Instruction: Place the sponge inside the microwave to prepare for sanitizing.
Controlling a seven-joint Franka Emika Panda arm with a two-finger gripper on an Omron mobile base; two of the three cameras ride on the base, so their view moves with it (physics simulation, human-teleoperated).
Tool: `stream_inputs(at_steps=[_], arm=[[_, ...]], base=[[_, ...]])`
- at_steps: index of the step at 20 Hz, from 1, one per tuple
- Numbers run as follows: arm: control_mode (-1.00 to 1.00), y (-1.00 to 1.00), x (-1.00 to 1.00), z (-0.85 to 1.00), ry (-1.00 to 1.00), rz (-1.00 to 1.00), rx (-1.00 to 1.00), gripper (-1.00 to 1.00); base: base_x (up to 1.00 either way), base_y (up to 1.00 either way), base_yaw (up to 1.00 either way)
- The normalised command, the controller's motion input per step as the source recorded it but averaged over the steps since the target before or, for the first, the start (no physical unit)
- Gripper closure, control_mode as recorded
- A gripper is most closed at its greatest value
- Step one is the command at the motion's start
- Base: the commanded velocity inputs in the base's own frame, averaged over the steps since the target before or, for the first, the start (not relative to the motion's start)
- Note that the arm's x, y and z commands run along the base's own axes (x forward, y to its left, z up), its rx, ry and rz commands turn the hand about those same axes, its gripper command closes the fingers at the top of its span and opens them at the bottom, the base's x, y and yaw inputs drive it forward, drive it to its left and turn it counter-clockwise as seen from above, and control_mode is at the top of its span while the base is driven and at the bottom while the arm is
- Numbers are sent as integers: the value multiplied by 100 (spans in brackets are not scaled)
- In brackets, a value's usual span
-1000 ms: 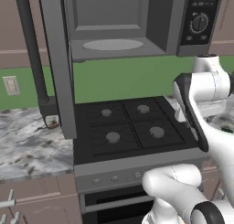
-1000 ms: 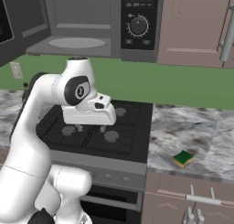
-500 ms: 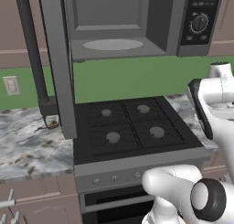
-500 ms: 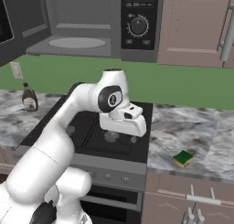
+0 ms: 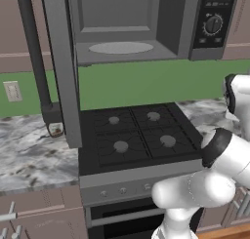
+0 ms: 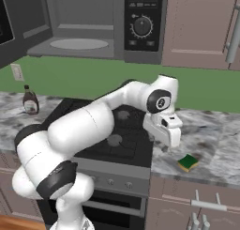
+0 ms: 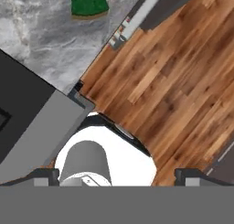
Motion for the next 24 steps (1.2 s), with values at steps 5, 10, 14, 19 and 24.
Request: stream_inputs(at_steps=[5,10,14,19,24], arm=[[-100,-63,35,-28,1,-44,10,-100],[-100,-24,29,-45,-12,-6,0,-100],[-100,-23,41,-37,-12,0,-5,-100],[-100,-41,49,-34,-13,1,-8,-100],[-100,-51,60,-34,-9,8,-16,-100]], base=[[0,0,0],[0,0,0],[0,0,0],[0,0,0],[0,0,0]])
